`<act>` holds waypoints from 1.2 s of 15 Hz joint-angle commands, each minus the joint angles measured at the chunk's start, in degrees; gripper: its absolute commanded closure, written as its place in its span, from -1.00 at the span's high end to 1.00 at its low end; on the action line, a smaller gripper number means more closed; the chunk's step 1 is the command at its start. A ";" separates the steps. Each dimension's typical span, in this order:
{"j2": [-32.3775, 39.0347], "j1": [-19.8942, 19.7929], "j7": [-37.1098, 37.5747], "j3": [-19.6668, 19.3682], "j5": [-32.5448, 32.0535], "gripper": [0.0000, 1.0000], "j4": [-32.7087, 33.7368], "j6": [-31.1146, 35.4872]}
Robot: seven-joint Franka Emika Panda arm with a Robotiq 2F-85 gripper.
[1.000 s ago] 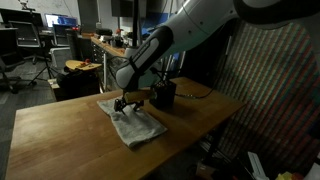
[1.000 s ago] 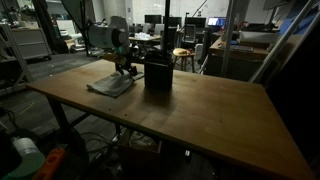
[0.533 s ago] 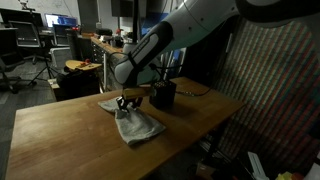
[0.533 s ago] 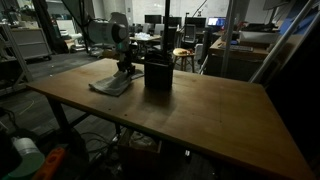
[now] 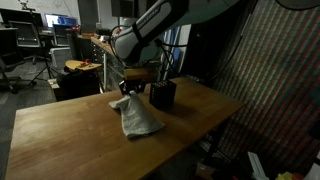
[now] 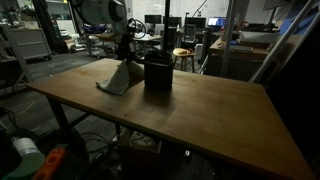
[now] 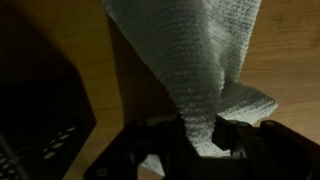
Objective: Stuff the towel into the box
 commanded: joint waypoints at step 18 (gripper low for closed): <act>-15.65 -7.18 9.73 -3.40 -14.55 -0.89 -1.68 -9.29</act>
